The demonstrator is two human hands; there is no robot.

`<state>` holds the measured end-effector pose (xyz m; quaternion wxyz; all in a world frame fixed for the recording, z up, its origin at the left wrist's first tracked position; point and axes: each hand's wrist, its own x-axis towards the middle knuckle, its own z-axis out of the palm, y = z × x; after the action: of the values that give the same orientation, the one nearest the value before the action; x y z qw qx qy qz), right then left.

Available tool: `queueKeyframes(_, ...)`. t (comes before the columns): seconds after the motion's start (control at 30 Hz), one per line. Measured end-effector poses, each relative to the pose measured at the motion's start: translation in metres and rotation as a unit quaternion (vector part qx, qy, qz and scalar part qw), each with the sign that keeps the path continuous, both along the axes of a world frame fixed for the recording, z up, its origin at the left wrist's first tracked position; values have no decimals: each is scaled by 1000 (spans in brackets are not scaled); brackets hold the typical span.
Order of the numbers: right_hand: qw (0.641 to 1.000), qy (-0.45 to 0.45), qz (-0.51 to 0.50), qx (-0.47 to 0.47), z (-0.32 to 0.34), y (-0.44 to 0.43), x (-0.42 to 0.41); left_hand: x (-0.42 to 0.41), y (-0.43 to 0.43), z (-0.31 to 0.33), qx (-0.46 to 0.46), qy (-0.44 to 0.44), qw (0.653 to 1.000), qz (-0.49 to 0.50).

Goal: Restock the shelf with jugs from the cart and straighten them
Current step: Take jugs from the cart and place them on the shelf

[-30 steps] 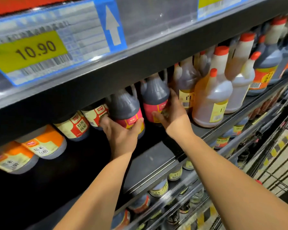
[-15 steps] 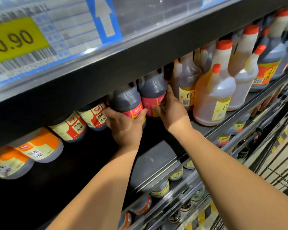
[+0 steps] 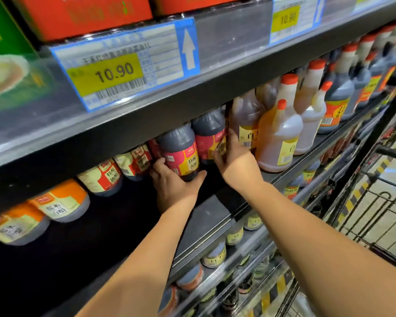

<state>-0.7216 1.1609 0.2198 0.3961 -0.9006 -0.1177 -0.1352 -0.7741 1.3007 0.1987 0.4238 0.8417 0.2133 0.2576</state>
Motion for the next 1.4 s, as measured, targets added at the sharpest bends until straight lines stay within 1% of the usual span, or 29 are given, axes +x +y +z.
queueKeyframes(0.03,1000,-19,6,19,2,-4,-11,-9,-2,-2,5,11,1000,-14)
queueKeyframes(0.07,999,-26,3,19,4,-10,-21,-19,-5,-4,11,21,999,-31)
queueKeyframes(0.2,998,-51,-37,-15,8,-42,-61,-54,-26,-4,66,45,991,-110)
queueKeyframes(0.3,995,-61,-76,-26,7,-76,-95,-68,-50,4,62,17,981,-182)
queueKeyframes(0.4,990,-30,-131,-47,3,-112,-126,-81,-80,4,53,-21,959,-278)
queueKeyframes(0.47,984,-16,-172,-49,-4,-136,-149,-87,-102,-2,49,-23,943,-329)
queueKeyframes(0.57,970,6,-236,-59,-21,-175,-182,-92,-137,-15,50,-6,921,-387)
queueKeyframes(0.7,945,62,-316,-59,-53,-229,-219,-96,-187,-40,78,40,885,-457)
queueKeyframes(0.8,924,116,-361,-49,-85,-271,-237,-97,-226,-65,93,77,866,-484)
queueKeyframes(1.0,874,251,-415,-27,-166,-344,-252,-80,-291,-133,111,210,819,-522)
queueKeyframes(1.1,851,310,-422,-30,-212,-374,-257,-68,-318,-173,128,273,799,-520)
queueKeyframes(1.2,834,350,-426,-40,-254,-399,-259,-53,-340,-216,136,326,777,-520)
queueKeyframes(1.23,821,370,-434,-31,-266,-406,-259,-47,-346,-230,141,339,774,-516)
queueKeyframes(1.33,759,445,-475,2,-297,-421,-259,-30,-359,-267,175,364,762,-507)
queueKeyframes(1.4,726,479,-494,2,-314,-428,-258,-21,-364,-287,180,380,753,-507)
